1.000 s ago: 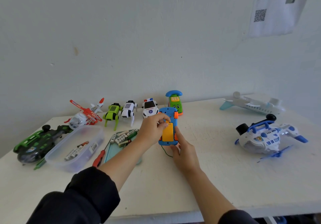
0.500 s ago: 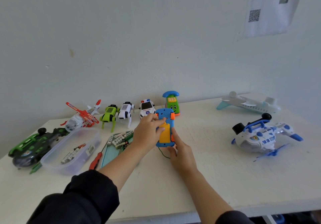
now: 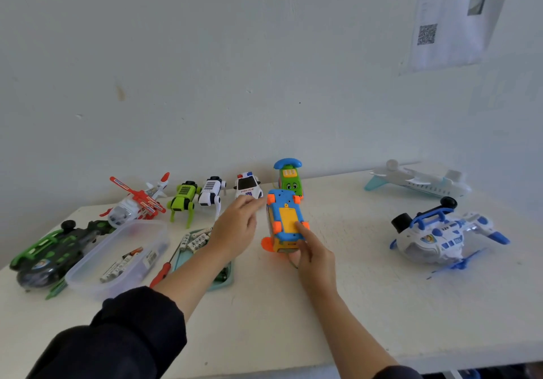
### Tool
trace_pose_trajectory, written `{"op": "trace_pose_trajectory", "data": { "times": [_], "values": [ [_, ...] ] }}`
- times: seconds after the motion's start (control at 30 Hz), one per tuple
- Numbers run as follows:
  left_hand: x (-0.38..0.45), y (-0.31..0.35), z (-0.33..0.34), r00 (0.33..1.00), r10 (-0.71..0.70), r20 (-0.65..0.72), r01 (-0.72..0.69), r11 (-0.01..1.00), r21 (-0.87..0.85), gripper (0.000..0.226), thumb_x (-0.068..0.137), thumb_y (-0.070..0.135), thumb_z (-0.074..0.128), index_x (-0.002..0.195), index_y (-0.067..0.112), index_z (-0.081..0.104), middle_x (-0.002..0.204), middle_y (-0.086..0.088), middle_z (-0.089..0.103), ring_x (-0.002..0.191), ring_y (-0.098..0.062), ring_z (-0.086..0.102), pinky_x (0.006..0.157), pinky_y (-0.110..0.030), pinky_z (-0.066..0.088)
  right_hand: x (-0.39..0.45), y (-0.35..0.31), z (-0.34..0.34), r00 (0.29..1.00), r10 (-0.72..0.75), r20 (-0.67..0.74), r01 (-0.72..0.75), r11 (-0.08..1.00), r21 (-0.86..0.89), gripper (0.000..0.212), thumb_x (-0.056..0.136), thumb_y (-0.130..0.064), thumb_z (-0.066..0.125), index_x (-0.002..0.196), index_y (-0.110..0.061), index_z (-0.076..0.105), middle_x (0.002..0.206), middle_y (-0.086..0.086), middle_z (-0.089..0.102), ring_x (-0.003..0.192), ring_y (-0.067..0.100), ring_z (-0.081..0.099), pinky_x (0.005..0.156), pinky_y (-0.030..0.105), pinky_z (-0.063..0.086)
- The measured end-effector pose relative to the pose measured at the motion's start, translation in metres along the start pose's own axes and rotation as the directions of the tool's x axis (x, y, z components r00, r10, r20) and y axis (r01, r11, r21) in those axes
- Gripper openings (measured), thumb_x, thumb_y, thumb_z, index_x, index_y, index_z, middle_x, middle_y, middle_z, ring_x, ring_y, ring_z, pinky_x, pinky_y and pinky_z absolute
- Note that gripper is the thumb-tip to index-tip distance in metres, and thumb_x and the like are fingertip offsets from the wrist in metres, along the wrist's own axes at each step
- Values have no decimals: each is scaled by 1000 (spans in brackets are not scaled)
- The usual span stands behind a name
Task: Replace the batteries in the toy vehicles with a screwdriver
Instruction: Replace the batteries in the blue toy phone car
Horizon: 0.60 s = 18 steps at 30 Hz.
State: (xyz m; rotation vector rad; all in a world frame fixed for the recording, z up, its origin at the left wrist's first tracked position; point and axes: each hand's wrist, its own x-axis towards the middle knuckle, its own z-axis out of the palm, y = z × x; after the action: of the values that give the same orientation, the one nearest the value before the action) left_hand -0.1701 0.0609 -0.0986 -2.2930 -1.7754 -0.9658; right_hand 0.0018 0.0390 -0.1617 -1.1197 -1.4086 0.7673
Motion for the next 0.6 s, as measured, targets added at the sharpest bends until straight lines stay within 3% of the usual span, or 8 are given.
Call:
{"op": "trace_pose_trajectory", "data": {
  "times": [0.13,0.23,0.33,0.43,0.53,0.6],
  "values": [
    [-12,-16,2,960,23,280,-102,957,272,78,87,17,59,150,33,16,155,0,24,137,-21,31,102,-33,35,8,5,-2,959,212,-190,-158,951,265,27,96,-3,47,109,-15,66,98,4,68,87,14,62,74,17,48],
    [-20,-18,12,947,97,307,-205,918,341,103,80,27,71,146,44,-7,158,-6,11,140,-27,27,107,-40,30,10,4,-6,933,301,-199,-199,890,411,27,99,-6,42,91,-14,66,82,7,66,74,17,63,64,24,55],
    [-16,-15,21,966,155,206,-209,939,272,106,69,33,80,142,39,3,157,-7,19,138,-30,32,106,-46,31,11,2,-15,927,357,-112,-271,847,457,35,101,-9,37,77,-8,62,62,7,60,52,14,60,55,32,55],
    [-7,-8,24,966,202,161,-215,974,71,83,68,36,79,135,29,31,142,-4,46,126,-26,48,100,-45,42,17,0,-26,900,434,45,-395,766,508,40,103,-15,32,77,-1,58,53,10,59,43,22,57,52,36,56],
    [-1,3,21,975,76,210,-49,990,-131,73,67,39,80,130,23,48,124,5,58,113,-14,54,93,-26,42,26,-2,-35,855,494,155,-498,702,510,41,104,-21,30,78,-3,56,59,16,57,44,25,51,52,34,53],
    [4,10,22,968,-27,249,79,976,-201,69,62,41,85,121,26,54,110,11,64,100,-7,58,85,-24,46,36,3,-41,860,500,104,-498,777,384,37,103,-23,31,81,-7,56,64,15,59,44,24,52,53,32,49]
  ]
}}
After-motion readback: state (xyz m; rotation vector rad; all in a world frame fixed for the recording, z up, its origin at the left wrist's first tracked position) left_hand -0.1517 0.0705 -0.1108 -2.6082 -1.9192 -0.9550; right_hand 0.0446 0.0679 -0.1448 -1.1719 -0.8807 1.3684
